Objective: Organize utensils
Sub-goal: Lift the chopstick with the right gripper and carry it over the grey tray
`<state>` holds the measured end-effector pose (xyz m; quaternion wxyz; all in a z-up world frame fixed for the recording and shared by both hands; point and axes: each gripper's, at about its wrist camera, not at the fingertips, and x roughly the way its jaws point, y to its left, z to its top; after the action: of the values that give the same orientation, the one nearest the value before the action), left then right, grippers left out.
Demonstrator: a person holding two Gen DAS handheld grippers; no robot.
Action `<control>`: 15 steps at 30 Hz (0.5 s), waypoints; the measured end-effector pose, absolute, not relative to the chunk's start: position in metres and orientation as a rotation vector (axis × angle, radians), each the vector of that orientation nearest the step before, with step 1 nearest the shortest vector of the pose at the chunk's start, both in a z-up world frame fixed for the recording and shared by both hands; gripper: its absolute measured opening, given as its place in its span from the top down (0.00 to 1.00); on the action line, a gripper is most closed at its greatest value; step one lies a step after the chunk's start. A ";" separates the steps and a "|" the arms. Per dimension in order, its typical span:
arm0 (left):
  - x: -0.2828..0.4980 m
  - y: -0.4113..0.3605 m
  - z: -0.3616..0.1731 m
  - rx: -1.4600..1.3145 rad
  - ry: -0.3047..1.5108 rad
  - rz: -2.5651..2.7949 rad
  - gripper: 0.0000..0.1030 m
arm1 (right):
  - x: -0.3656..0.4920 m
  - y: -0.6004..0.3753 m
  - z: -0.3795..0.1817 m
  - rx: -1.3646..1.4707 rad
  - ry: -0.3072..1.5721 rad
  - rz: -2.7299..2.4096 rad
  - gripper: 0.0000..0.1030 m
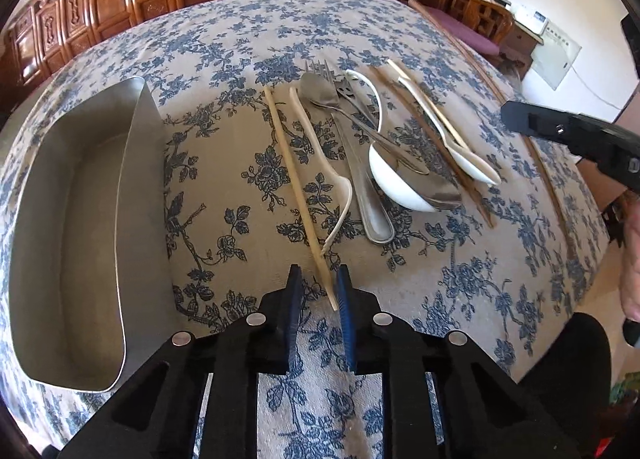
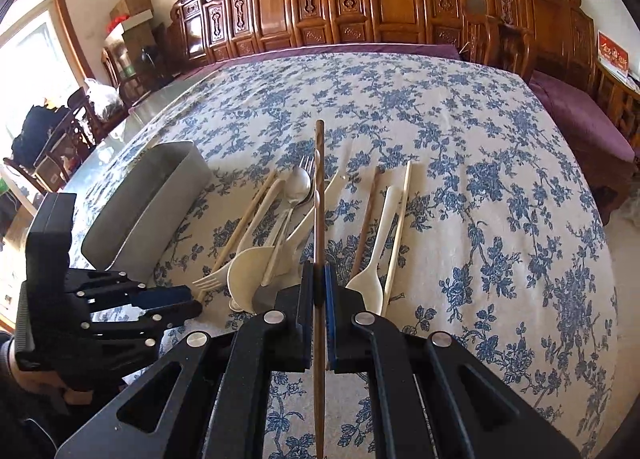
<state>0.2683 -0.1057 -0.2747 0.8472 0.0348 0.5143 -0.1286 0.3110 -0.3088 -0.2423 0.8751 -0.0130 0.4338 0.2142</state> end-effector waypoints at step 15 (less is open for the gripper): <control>0.248 -0.084 -0.250 0.091 1.031 -0.216 0.96 | 0.307 -0.301 -0.235 -0.043 0.896 0.456 0.94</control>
<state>0.2483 -0.0839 -0.2499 0.8634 0.0433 0.4919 -0.1031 0.3072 -0.3005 -0.2352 0.8762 -0.0205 0.4292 0.2183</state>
